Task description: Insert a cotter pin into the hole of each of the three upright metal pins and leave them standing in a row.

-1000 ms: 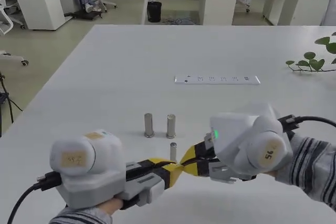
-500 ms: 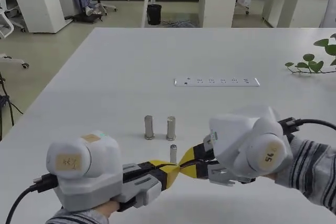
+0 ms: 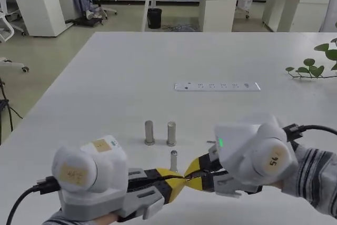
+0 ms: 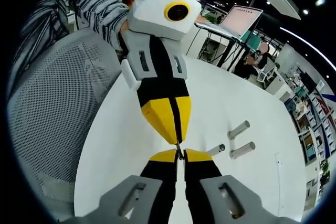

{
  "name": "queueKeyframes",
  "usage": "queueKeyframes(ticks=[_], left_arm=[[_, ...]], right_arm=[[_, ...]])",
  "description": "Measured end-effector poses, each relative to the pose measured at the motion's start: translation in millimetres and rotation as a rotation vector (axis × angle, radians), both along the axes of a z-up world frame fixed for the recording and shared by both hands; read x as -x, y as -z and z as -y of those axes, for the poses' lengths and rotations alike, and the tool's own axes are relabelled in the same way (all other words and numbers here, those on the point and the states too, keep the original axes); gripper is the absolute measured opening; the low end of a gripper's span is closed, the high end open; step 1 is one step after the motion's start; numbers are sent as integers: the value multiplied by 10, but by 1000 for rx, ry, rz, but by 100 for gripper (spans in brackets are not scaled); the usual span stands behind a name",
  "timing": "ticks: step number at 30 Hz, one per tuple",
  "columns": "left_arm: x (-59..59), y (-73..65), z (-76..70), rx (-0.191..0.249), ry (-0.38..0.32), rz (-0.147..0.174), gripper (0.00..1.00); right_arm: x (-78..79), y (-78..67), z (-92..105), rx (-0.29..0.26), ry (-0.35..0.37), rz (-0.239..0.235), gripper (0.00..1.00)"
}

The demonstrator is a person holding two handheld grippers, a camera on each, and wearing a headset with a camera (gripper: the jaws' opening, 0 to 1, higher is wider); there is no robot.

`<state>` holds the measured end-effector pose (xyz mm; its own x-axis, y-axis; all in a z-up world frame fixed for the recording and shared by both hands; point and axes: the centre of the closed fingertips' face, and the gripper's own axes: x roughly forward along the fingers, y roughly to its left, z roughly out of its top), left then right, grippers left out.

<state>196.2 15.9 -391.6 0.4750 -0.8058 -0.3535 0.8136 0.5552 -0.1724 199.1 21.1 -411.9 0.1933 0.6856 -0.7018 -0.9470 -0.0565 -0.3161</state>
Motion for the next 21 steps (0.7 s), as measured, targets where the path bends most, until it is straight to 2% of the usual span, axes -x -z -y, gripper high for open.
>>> queueKeyframes(ticks=[7,11,14,21], left_arm=[[32,-11,-1,-24,35,29,0],[5,-34,-9,-20,20,50,0],[-14,-21,-25,-36,3,60,0],[-63,-1,-56,-43,-46,87,14]], right_arm=[[38,-3,-3,8,-12,-3,0],[19,-21,-1,22,-14,18,0],[-6,-28,4,29,-7,24,0],[-113,-42,94,52,57,33,0]])
